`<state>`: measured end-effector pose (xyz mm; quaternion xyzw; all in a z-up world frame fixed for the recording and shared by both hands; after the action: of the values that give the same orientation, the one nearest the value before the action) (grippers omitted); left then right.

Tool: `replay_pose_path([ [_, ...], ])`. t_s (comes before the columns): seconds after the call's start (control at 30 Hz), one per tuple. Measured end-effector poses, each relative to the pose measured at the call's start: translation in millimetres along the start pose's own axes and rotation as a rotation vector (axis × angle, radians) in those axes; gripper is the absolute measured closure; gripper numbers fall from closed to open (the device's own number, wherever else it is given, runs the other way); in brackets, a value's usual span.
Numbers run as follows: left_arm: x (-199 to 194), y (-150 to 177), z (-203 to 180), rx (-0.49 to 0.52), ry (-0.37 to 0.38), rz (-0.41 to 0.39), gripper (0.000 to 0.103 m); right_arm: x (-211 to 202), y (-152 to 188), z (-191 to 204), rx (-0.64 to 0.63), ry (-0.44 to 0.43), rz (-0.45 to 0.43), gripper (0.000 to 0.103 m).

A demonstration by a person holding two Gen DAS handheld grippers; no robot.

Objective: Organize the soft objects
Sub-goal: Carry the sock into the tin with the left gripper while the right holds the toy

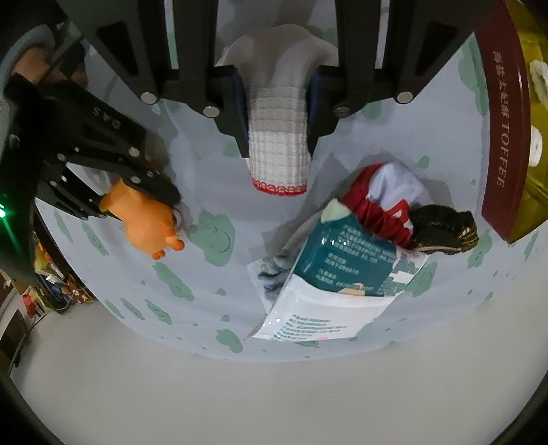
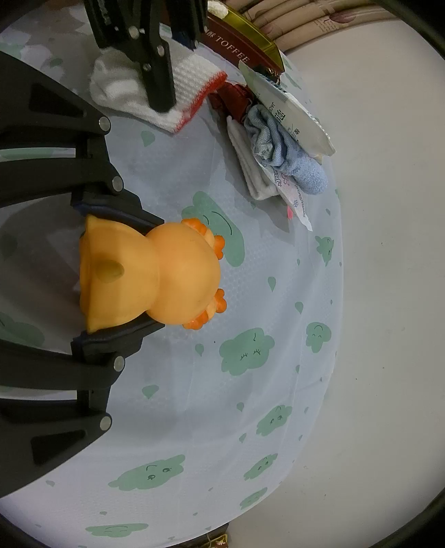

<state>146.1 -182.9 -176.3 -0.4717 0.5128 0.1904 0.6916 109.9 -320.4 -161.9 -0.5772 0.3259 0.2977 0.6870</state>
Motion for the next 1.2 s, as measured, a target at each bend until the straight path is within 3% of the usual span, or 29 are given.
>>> replay_pose_path([
  [0.37,-37.5,6.2,4.9,0.016,0.004,-0.068,0.075,0.9,-0.7,0.0,-0.004,0.005,0.001,0.056],
  [0.53,-56.8,10.3,22.8,0.012,-0.032,-0.101,0.075,0.4,-0.5,-0.6,-0.004,0.004,0.001,0.056],
  [0.93,-90.7,3.3,118.6,-0.171,-0.13,-0.143,0.075,0.4,-0.4,-0.9,-0.004,0.004,0.0,0.056],
  [1.2,-102.9,1.8,194.6,-0.3,-0.242,-0.148,0.075,0.6,-0.4,-0.5,-0.003,0.004,0.0,0.056],
])
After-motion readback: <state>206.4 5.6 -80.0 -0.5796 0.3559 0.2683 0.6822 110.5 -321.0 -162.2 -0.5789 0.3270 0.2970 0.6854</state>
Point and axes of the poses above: each gripper's, at about its wrist camera, not at the fingertips, and x roughly the way its jaws point, z to its left, y to its underside, the point moved 10 cm from there along x, roughly the way its jaws point, and after that the axes turned 9 degrees about -y, right-handed, at the moved point
